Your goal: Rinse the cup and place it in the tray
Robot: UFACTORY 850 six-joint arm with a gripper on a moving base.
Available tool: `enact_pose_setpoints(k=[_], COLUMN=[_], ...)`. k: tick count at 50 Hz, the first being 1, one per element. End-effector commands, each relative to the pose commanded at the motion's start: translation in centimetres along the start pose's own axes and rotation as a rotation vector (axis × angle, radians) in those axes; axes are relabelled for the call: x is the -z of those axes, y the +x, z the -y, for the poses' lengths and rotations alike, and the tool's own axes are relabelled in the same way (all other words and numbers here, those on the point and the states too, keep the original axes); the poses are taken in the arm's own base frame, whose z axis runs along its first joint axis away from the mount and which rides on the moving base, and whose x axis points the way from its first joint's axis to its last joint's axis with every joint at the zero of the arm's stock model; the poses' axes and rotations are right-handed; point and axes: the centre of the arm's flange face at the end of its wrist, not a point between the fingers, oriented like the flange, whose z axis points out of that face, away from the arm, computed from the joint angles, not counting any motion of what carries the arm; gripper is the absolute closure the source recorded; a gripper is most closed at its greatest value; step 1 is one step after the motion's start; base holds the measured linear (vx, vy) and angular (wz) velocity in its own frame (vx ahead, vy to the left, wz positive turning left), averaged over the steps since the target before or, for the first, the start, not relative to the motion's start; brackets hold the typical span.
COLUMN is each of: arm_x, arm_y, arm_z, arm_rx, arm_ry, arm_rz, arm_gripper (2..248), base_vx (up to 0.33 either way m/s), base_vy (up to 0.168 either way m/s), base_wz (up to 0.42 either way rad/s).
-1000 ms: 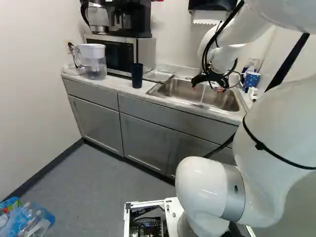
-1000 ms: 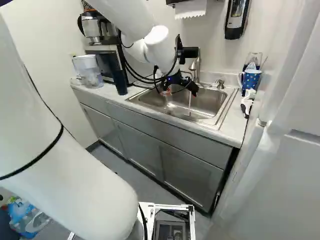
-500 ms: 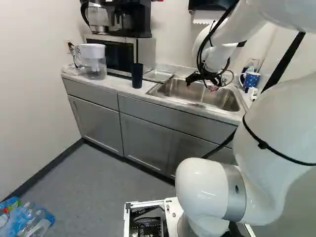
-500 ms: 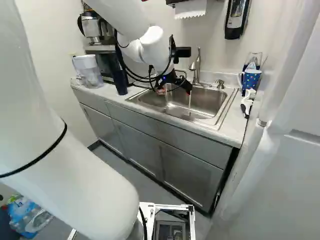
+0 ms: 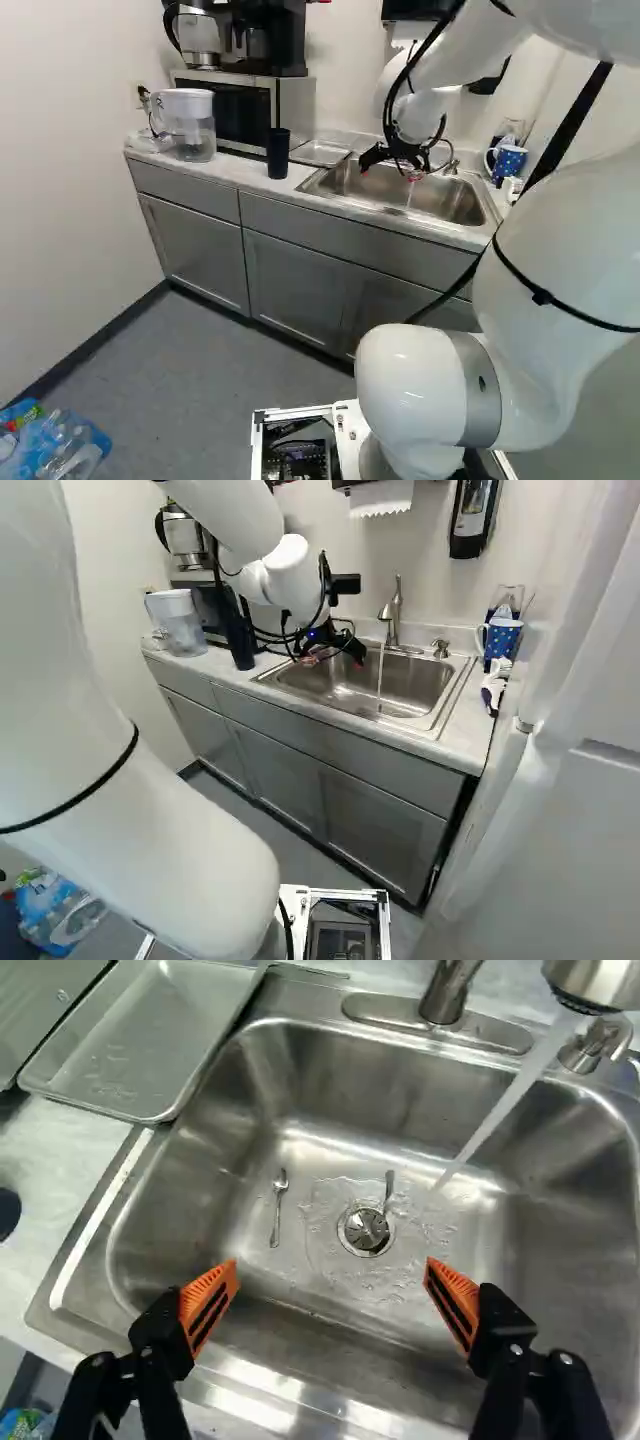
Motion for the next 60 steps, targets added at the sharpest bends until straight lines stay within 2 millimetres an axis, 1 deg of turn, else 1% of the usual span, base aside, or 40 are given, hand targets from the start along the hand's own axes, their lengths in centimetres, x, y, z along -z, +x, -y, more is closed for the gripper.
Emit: enact_pose_setpoints(k=[60], arm_x=[1.3], arm_y=[-1.6], arm_z=[9.7], arm_rx=[0.17], arm_ry=[0.134], arm_rz=[-0.002], arm_gripper=[3], base_vx=[0.0], base_vy=[0.0], base_wz=[0.0])
